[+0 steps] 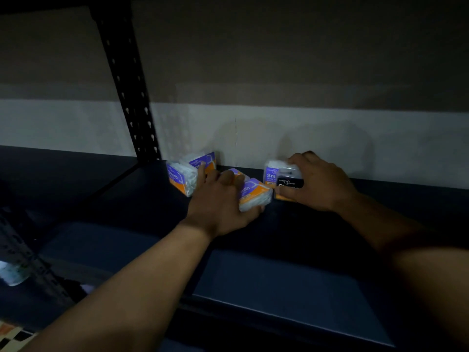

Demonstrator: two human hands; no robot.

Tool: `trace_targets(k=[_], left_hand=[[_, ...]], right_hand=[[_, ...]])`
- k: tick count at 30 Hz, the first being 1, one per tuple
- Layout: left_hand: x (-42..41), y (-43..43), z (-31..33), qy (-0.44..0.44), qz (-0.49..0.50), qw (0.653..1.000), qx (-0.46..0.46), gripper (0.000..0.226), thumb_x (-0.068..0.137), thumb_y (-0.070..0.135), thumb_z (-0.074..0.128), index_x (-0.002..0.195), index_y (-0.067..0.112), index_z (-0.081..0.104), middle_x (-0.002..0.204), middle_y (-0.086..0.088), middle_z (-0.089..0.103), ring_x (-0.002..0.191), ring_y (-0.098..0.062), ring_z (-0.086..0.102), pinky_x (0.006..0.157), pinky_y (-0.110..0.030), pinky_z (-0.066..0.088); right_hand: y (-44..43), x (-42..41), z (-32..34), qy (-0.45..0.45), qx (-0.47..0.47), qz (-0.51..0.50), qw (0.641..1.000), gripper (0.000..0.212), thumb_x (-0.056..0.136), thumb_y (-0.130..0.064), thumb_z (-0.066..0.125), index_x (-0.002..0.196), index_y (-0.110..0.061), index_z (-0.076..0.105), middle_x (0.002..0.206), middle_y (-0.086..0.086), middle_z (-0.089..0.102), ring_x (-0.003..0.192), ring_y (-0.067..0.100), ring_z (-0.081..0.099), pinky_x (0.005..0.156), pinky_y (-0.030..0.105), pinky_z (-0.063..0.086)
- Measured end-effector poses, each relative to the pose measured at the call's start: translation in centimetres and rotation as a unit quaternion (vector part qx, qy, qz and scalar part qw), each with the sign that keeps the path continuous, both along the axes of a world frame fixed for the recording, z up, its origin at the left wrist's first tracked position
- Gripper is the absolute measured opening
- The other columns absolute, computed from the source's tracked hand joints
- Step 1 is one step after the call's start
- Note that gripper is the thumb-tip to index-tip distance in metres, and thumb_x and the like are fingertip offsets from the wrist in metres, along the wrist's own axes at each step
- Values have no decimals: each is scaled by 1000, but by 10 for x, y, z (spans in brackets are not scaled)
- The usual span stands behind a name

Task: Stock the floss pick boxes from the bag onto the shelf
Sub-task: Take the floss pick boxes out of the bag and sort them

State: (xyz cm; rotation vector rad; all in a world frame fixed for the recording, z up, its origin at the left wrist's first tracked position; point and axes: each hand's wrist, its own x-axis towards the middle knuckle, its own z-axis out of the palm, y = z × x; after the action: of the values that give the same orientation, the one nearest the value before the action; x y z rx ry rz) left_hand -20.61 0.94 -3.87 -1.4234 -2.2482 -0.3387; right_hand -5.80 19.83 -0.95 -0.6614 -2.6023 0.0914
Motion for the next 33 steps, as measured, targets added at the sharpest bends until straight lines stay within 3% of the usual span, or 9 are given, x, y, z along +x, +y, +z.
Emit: trace_targets(k=[3, 7, 10, 16, 22, 27, 33], left_hand=[[6, -8, -3, -28, -43, 998, 23, 84, 71, 81, 42, 128, 21, 60, 122, -7, 62, 119, -39, 48, 115, -50, 24], [14, -17, -3, -99, -42, 994, -4, 91, 65, 86, 42, 133, 27, 53, 131, -1, 52, 123, -29, 47, 112, -43, 30], [21, -25, 0, -144, -44, 989, -1, 85, 58, 87, 50, 127, 38, 51, 126, 4, 45, 117, -25, 47, 105, -42, 37], [39, -45, 2, -197, -69, 978, -4, 82, 53, 80, 60, 126, 43, 50, 130, 2, 45, 128, -22, 41, 109, -38, 34], [71, -82, 10, -196, -65, 976, -76, 93, 58, 85, 56, 142, 57, 30, 149, 3, 29, 133, -26, 30, 110, -35, 30], [98, -109, 15, -225, -62, 969, -84, 90, 61, 80, 64, 142, 60, 29, 156, -2, 27, 137, -29, 25, 112, -39, 31], [126, -139, 16, -233, -77, 969, -31, 86, 57, 77, 66, 137, 53, 45, 137, 10, 23, 120, -20, 32, 110, -37, 36]], right_hand=[[-4, 19, 2, 7, -50, 12, 999, 72, 67, -70, 71, 126, -35, 49, 123, -7, 51, 105, 18, 58, 81, 30, 45], [-17, 42, -2, 29, -99, 8, 995, 72, 66, -63, 76, 127, -35, 50, 120, -6, 54, 106, 18, 57, 87, 30, 46], [-29, 57, -6, 44, -111, 7, 993, 66, 69, -50, 76, 128, -34, 51, 119, -4, 55, 109, 19, 57, 91, 30, 45], [-50, 86, -9, 65, -155, 36, 985, 70, 73, -42, 80, 136, -29, 54, 126, -3, 55, 115, 13, 55, 94, 17, 35], [-88, 113, -11, 85, -215, 29, 972, 71, 73, -41, 82, 137, -34, 54, 122, -2, 58, 113, 12, 57, 93, 15, 37], [-122, 138, -12, 129, -227, 31, 965, 64, 68, -46, 83, 127, -39, 62, 122, -9, 65, 111, 7, 62, 100, 22, 45], [-151, 166, -12, 131, -215, 40, 967, 63, 66, -50, 81, 125, -45, 60, 109, -6, 65, 104, 12, 63, 97, 32, 49]])
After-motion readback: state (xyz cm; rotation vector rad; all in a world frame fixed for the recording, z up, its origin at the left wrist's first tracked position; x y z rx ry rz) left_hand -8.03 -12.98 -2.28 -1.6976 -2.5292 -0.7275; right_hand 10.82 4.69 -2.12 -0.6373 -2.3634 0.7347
